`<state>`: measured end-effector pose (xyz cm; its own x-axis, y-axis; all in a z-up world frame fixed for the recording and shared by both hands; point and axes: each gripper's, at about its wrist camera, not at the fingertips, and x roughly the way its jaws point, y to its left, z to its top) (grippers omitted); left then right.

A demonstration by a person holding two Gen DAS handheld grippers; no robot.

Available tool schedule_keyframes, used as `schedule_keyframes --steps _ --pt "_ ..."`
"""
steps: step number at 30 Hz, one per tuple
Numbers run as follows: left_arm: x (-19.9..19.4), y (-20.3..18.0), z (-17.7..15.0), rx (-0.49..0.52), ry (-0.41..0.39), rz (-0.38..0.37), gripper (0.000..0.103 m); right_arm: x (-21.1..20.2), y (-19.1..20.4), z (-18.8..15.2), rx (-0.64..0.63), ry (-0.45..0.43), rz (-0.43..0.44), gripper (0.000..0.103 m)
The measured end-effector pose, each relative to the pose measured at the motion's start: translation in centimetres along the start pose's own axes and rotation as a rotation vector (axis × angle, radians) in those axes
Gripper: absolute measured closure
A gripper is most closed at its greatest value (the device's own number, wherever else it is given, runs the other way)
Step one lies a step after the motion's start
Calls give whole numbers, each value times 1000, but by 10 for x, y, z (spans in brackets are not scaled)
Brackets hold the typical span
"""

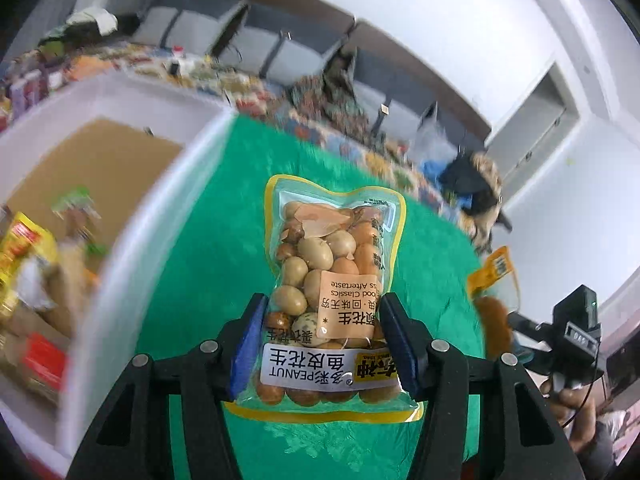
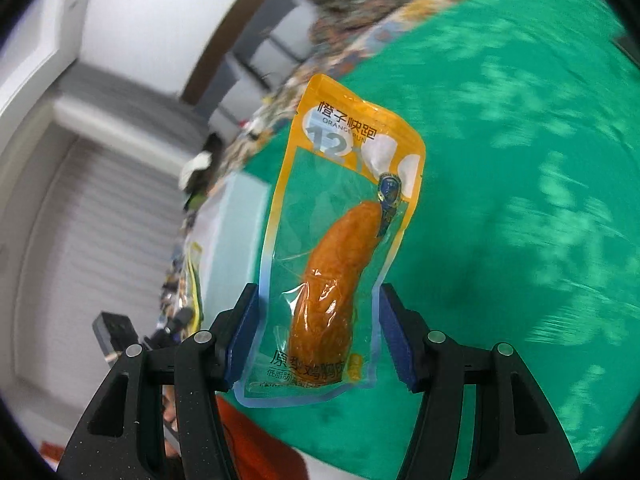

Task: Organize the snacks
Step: 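Carry the peanut bag and sausage pack into the white box and open both grippers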

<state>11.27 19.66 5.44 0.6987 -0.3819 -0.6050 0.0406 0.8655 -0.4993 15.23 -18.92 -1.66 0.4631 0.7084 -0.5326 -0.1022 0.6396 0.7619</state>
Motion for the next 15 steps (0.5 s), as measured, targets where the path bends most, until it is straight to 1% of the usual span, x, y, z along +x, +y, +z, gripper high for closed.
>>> schedule_keyframes --steps 2,4,5,8,10,12,14,15 --pt "-26 15 17 -8 -43 18 46 16 34 4 -57 19 31 42" --pt "-50 35 32 -20 -77 52 46 37 73 6 -132 39 59 42" --pt "-62 49 40 -23 -100 94 46 50 99 7 -178 48 72 42" --pt "-90 90 57 -37 -140 211 46 83 156 7 -265 71 112 42" --pt "-104 121 62 -53 -150 292 46 110 200 4 -327 99 153 41" --pt "-111 149 61 -75 -144 361 46 133 235 -2 -376 124 180 41" --pt "-110 175 57 -97 -125 424 46 166 275 -14 -435 162 200 41" --pt "-108 183 52 -100 -116 445 46 178 288 -24 -464 178 200 41"
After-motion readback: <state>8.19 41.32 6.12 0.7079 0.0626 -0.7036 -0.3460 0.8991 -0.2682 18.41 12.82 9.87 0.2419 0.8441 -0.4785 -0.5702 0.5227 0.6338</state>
